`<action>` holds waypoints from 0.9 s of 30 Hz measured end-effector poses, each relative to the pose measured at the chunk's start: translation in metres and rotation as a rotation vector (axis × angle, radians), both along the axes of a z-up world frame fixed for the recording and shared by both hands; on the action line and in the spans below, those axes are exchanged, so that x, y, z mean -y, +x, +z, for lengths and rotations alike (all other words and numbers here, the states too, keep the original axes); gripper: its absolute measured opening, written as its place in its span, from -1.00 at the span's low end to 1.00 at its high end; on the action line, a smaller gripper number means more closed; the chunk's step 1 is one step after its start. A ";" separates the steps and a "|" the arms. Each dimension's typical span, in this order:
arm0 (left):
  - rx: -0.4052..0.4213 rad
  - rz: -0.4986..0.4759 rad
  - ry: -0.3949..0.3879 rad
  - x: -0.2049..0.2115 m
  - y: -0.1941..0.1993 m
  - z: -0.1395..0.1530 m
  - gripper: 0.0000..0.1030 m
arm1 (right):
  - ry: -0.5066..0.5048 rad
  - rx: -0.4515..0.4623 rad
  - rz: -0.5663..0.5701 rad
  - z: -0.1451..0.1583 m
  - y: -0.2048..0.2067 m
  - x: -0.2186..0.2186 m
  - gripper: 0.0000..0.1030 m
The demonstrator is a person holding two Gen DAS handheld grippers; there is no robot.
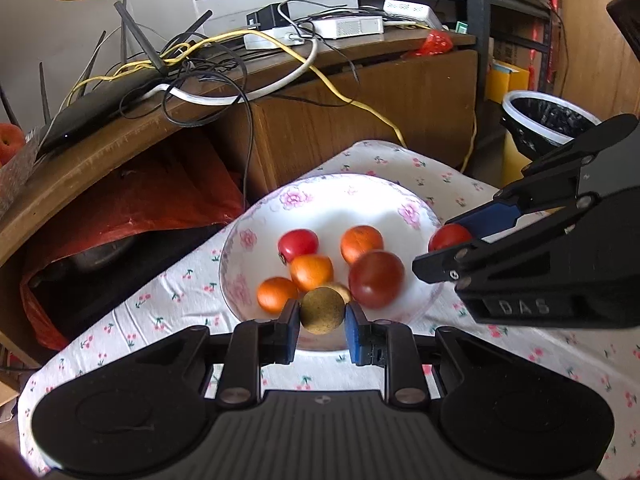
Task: Organize fruits
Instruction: 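Open the left tool over the bowl while the right tool releases the red tomato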
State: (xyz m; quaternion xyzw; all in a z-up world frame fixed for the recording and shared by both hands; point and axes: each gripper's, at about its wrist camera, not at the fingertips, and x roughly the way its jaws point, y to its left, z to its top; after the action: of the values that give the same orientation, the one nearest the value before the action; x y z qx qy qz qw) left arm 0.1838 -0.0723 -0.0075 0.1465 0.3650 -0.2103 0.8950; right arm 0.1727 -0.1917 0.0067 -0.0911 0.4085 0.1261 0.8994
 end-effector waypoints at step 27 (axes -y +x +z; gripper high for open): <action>0.007 0.038 -0.011 0.006 0.040 -0.014 -0.35 | 0.017 0.036 0.014 -0.010 0.059 -0.005 -0.43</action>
State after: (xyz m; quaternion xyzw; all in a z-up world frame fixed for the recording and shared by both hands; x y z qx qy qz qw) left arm 0.2236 -0.0787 -0.0217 0.1352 0.3634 -0.1947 0.9010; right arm 0.2316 -0.1871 -0.0033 -0.0885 0.3906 0.1340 0.9064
